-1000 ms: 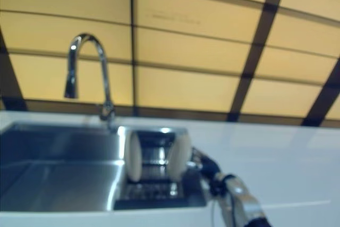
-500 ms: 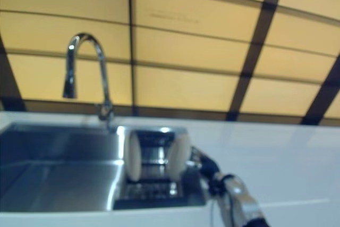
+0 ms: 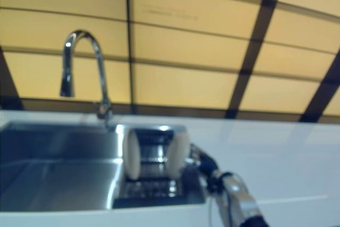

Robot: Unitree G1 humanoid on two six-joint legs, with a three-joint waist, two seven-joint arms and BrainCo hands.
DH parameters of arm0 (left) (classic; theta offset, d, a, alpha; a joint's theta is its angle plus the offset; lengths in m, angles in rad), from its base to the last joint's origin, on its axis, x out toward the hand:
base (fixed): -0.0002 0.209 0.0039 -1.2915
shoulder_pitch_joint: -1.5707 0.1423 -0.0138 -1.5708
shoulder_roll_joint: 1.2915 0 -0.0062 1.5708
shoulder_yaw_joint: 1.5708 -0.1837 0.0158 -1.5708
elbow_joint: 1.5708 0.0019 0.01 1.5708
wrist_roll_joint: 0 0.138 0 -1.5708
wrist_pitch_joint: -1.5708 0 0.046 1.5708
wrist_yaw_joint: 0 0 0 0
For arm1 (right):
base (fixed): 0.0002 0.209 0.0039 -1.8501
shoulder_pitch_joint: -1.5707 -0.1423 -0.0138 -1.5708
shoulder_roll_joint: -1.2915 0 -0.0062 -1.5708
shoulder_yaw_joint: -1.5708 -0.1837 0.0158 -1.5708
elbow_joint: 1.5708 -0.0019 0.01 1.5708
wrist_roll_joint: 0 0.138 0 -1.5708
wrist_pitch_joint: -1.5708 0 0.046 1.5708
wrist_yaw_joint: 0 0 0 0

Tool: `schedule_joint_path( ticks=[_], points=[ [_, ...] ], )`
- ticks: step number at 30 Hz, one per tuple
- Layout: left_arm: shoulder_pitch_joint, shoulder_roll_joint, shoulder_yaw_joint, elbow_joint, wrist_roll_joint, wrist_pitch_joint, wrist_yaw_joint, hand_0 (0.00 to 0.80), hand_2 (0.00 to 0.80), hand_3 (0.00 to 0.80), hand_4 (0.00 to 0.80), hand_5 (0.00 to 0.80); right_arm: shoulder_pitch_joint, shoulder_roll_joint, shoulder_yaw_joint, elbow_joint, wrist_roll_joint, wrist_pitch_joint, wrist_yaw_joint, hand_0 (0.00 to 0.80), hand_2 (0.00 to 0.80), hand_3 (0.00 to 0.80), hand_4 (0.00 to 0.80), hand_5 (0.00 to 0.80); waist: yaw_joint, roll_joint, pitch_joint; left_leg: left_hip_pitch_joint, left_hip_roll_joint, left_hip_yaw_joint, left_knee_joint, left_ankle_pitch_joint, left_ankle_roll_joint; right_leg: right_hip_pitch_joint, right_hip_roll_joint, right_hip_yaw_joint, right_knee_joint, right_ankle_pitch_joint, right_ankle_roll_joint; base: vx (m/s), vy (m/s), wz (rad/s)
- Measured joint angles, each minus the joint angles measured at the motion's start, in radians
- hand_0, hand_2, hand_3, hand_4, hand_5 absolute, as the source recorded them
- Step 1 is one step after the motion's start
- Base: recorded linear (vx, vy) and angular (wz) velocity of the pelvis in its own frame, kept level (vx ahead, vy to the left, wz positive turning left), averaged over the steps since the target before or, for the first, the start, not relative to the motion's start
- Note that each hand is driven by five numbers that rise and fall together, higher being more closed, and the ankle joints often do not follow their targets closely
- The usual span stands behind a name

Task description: Take plates into dishwasher

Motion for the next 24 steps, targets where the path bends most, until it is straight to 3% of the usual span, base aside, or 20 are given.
schedule_joint_path(
  ticks=[24],
  points=[
    [-0.016,0.004,-0.001,-0.006,0.000,0.013,0.000,0.000,0.000,0.000,0.000,0.000,-0.033,0.018,0.001,0.002,0.000,0.001,-0.060,0.000,0.000,0.000,0.000,0.000,0.003,-0.006,0.029,0.001,0.000,0.001,0.001,0.000,0.000,0.001,-0.002,-0.004,0.001,0.001,0.002,0.000,0.000,0.00]
  ],
)
